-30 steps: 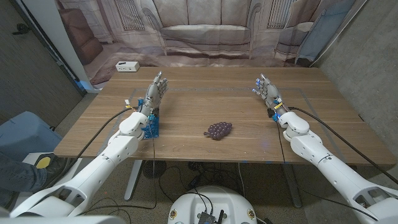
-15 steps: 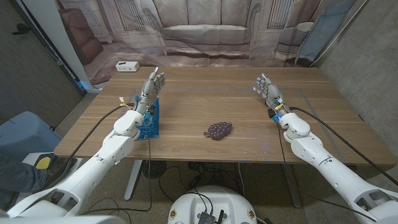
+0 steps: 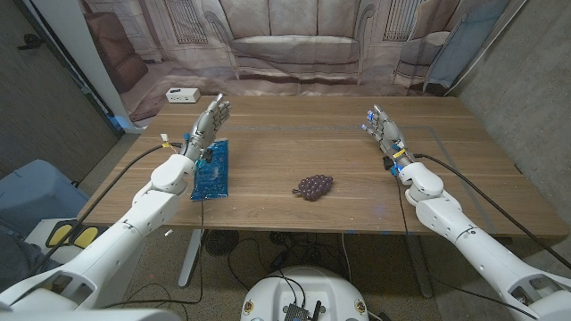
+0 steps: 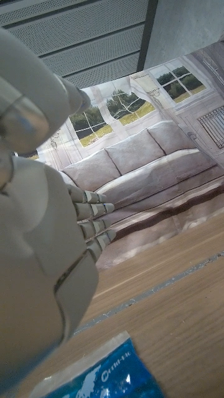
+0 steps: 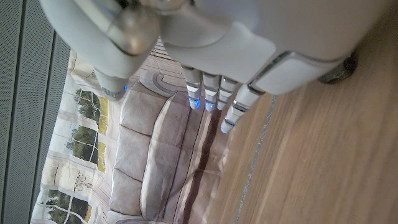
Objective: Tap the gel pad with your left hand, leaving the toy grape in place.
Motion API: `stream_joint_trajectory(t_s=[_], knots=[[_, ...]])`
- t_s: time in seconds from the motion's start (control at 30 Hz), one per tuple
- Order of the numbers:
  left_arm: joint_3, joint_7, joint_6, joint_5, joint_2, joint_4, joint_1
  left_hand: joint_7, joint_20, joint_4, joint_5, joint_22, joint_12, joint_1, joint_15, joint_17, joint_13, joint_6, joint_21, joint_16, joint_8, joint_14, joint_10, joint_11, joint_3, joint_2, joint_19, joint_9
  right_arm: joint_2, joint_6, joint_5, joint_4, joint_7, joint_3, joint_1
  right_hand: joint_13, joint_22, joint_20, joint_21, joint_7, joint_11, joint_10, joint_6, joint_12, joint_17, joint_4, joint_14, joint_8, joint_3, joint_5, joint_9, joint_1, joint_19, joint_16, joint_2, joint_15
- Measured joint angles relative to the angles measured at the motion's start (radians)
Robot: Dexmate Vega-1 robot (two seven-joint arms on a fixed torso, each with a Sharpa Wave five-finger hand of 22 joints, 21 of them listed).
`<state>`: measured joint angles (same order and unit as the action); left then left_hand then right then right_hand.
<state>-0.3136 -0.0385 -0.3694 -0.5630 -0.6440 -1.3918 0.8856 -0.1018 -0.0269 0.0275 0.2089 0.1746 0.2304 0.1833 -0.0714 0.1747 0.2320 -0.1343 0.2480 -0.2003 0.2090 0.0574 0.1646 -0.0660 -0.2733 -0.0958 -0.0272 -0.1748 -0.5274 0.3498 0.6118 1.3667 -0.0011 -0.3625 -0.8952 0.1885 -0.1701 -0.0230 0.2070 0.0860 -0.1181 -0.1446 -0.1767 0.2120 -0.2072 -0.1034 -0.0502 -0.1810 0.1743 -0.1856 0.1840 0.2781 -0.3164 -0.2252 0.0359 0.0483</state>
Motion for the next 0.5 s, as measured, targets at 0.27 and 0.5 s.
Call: stream_joint_trajectory(t_s=[0.27, 0.5], knots=[[0.013, -0.029, -0.016, -0.008, -0.025, 0.008, 0.001, 0.003, -0.004, 0.001, 0.000, 0.000, 0.000, 0.000, 0.000, 0.003, -0.005, -0.008, 0.000, 0.000, 0.000, 0.000, 0.000, 0.000, 0.008, 0.000, -0.004, 0.000, -0.006, -0.002, -0.006, 0.025, -0.012, 0.001, -0.006, 0.000, 0.000, 0.000, 0.000, 0.000, 0.000, 0.000, 0.000, 0.000, 0.000, 0.000, 0.000, 0.000, 0.000, 0.000, 0.000, 0.000, 0.000, 0.000, 0.000, 0.000], [0.024, -0.014, -0.027, -0.004, -0.041, -0.002, 0.018, 0.004, -0.009, 0.004, 0.000, 0.000, 0.000, -0.007, -0.003, 0.005, -0.009, -0.022, -0.004, 0.000, 0.000, 0.023, 0.015, 0.000, 0.013, -0.007, -0.016, 0.000, -0.008, -0.009, -0.012, 0.027, -0.017, 0.000, -0.002, 0.000, 0.000, 0.000, 0.000, 0.000, -0.002, -0.002, 0.000, 0.000, 0.000, -0.004, 0.000, -0.004, 0.004, 0.000, 0.000, 0.007, 0.000, 0.000, 0.007, 0.000]])
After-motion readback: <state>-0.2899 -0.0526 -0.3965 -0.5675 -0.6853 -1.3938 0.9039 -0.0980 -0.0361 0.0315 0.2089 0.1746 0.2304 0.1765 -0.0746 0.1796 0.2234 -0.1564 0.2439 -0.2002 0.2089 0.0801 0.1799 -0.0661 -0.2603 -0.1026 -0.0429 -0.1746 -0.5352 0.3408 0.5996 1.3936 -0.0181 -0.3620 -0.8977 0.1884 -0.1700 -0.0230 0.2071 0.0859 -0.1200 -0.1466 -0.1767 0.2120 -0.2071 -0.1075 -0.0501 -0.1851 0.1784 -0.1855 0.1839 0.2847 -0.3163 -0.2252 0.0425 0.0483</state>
